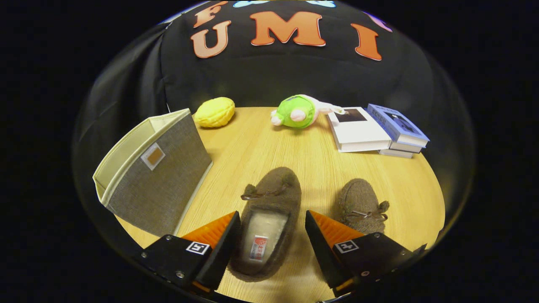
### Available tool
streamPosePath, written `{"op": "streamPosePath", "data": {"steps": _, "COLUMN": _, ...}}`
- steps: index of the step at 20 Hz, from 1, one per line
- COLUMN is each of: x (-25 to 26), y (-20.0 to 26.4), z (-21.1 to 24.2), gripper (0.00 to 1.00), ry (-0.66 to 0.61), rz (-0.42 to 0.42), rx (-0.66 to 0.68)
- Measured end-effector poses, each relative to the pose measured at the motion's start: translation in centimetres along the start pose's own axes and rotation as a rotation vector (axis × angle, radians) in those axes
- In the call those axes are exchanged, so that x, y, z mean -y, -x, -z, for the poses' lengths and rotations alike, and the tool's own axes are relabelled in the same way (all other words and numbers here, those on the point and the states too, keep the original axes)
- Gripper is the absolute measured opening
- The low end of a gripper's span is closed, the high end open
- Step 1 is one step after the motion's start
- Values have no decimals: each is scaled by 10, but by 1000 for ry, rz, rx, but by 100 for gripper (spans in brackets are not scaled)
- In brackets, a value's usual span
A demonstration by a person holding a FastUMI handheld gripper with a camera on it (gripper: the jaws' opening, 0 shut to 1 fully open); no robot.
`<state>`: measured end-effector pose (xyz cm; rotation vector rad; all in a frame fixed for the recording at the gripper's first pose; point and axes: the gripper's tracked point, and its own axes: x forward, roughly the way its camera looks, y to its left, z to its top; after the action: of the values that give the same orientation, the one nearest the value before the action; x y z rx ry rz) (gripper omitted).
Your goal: Open the storage box then place both shoes into the box .Put the left shoe in first, then the right shoe, with the right side of both shoes facing outward in a uniform manner.
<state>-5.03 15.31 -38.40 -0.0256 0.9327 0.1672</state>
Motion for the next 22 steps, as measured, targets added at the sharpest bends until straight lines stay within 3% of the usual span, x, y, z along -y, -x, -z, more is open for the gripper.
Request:
{"op": "streamPosePath", "data": {"steps": 4, "x": 14, "y": -28, "z": 13, "gripper": 82, "ry": -26, "rz": 44, "rx": -40}}
{"op": "streamPosePath", "data": {"steps": 6, "x": 19, "y": -40, "z": 13, "gripper": 71, "ry": -39, "rz": 77, "rx": -38}}
{"op": "streamPosePath", "data": {"steps": 10, "x": 19, "y": -53, "z": 11, "gripper": 42, "ry": -84, "rz": 75, "rx": -24}}
{"op": "streamPosePath", "data": {"steps": 11, "x": 23, "y": -54, "z": 12, "gripper": 26, "ry": -95, "rz": 90, "rx": -20}}
{"op": "streamPosePath", "data": {"steps": 13, "x": 26, "y": -53, "z": 12, "gripper": 7, "ry": -121, "rz": 88, "rx": -21}}
{"op": "streamPosePath", "data": {"steps": 22, "x": -28, "y": -4, "z": -41, "gripper": 4, "ry": -224, "rz": -70, "rx": 66}}
